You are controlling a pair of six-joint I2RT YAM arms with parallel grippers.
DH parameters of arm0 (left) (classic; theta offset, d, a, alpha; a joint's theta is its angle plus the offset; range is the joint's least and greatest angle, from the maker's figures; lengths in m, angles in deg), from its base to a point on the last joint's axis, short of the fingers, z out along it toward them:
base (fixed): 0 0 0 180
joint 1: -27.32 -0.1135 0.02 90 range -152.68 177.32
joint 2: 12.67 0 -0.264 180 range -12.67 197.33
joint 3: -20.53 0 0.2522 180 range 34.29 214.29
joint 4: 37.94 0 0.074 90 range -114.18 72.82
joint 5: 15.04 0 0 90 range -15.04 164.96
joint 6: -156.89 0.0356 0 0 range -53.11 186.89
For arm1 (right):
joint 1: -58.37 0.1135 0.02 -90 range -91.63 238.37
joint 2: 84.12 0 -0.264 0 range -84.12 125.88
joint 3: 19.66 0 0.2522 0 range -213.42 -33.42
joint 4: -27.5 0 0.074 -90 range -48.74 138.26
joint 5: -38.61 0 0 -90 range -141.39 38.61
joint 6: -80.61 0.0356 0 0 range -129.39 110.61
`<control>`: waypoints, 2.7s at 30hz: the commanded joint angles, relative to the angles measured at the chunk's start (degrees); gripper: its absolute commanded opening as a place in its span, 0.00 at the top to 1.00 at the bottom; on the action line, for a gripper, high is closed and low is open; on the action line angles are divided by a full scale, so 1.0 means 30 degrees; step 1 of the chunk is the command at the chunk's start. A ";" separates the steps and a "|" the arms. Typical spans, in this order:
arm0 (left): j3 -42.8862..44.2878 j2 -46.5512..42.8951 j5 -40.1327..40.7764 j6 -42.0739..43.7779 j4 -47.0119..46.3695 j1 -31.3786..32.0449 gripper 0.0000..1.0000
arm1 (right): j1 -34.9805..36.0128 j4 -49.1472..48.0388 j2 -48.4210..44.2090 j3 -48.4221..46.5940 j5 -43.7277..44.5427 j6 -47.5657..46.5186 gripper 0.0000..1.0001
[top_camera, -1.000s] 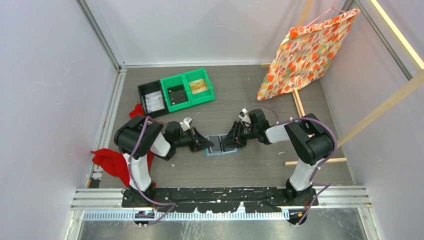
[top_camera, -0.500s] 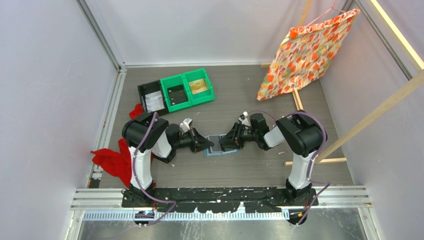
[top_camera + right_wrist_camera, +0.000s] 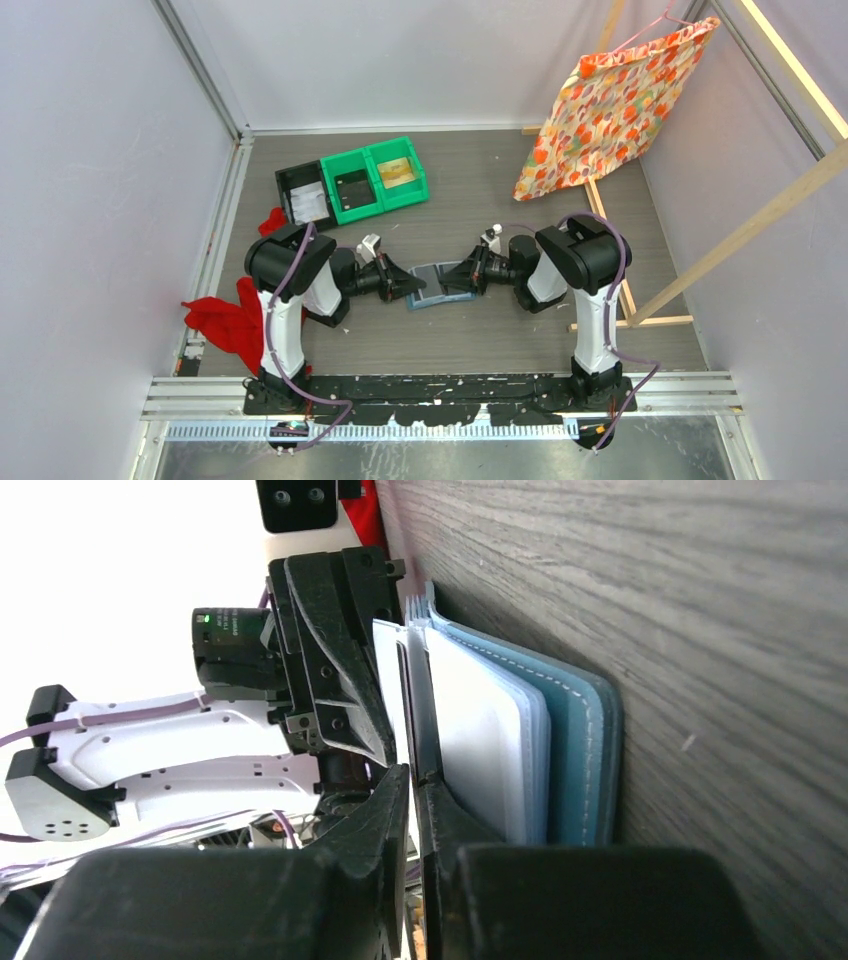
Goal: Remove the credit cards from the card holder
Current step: Remove the credit card from the card holder.
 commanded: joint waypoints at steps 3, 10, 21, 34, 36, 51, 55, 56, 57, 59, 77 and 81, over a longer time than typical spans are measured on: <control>-0.0001 0.0266 -0.0896 0.0185 -0.0942 0.0310 0.99 | 0.0086 -0.2212 0.0261 -0.0076 -0.0350 0.2728 0.83; 0.0043 0.0173 -0.0984 0.0143 -0.0942 0.0310 0.99 | 0.0106 -0.0893 -0.0066 -0.0303 -0.0704 0.1911 0.82; 0.0342 0.0062 -0.1226 -0.0056 -0.0942 0.0310 0.99 | 0.0495 0.0405 -0.0727 -0.0492 -0.0968 0.0922 0.82; 0.0265 0.0177 -0.1048 -0.0157 -0.0940 0.0310 0.75 | 0.0400 0.0525 -0.1095 -0.0127 -0.0352 0.0868 0.99; 0.0150 0.0181 -0.0996 -0.0151 -0.0938 0.0310 0.69 | 0.0263 0.0272 -0.0950 0.0103 -0.0130 0.1015 0.99; -0.0409 0.0101 -0.0619 -0.0064 -0.0942 0.0280 0.69 | -0.0225 -0.1197 0.0075 0.0618 0.0181 0.1739 0.99; -0.0477 0.0041 -0.0494 -0.0063 -0.0942 0.0280 0.70 | -0.0270 -0.1178 0.0147 0.0718 0.0145 0.1643 0.99; -0.0477 0.0051 -0.0453 -0.0063 -0.0942 0.0280 0.72 | -0.0284 -0.1184 0.0151 0.0722 0.0145 0.1648 0.99; -0.0463 0.0037 -0.0437 -0.0078 -0.0942 0.0280 0.76 | -0.0290 -0.1199 0.0148 0.0722 0.0123 0.1656 0.99; -0.0423 0.0144 -0.0402 -0.0107 -0.0942 0.0266 0.86 | -0.0262 -0.1224 0.0149 0.0723 0.0051 0.1665 0.99; -0.0723 0.0194 -0.0484 -0.0003 -0.0942 0.0163 1.00 | -0.0869 -0.3697 0.0879 0.0900 -0.0636 0.2807 0.99; -0.0526 0.0285 -0.0610 -0.0082 -0.0940 0.0163 0.99 | -0.0822 -0.3079 0.0529 0.0540 -0.0991 0.2610 0.72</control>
